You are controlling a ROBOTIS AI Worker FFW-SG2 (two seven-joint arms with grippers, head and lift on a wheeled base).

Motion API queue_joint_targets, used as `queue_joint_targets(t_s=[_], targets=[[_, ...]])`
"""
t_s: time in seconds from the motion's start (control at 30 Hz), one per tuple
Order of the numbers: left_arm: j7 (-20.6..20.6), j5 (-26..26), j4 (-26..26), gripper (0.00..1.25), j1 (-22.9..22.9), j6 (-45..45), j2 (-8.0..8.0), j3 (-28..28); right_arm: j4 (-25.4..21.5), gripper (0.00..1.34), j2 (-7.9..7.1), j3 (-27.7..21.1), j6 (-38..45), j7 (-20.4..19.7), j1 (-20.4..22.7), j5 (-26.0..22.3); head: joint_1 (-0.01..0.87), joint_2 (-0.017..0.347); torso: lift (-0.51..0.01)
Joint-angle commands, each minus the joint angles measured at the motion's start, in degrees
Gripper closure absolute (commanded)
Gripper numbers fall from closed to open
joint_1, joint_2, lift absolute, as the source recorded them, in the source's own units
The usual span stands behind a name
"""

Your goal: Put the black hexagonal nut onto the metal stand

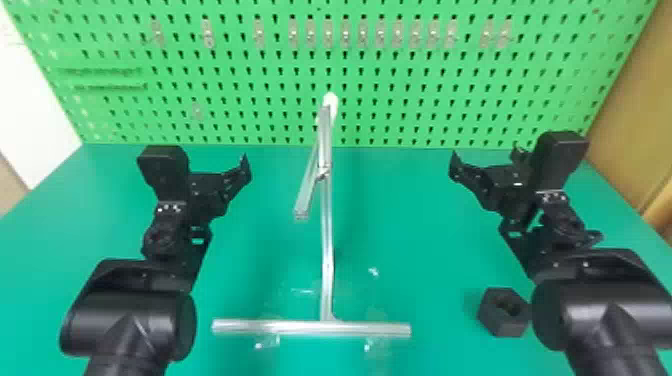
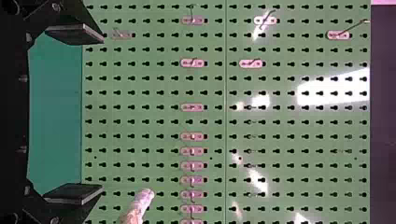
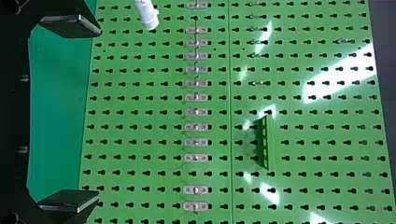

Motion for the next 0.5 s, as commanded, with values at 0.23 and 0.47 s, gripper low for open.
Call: queue_joint_targets(t_s=[0.23,0.47], targets=[[0.0,0.1,0.0,0.16,0.1,-0.1,0.00,0.0,0.0,0.08,-0.35,-0.1,1.8,0.0,0.4,1.0,0.693,0.081,-0.001],[0.0,0.1,0.0,0.16,0.1,-0.3,0.00,0.0,1.7,0.08,-0.70,-0.5,3.8,0.0,0.7,1.6,0.693,0.081,-0.001]])
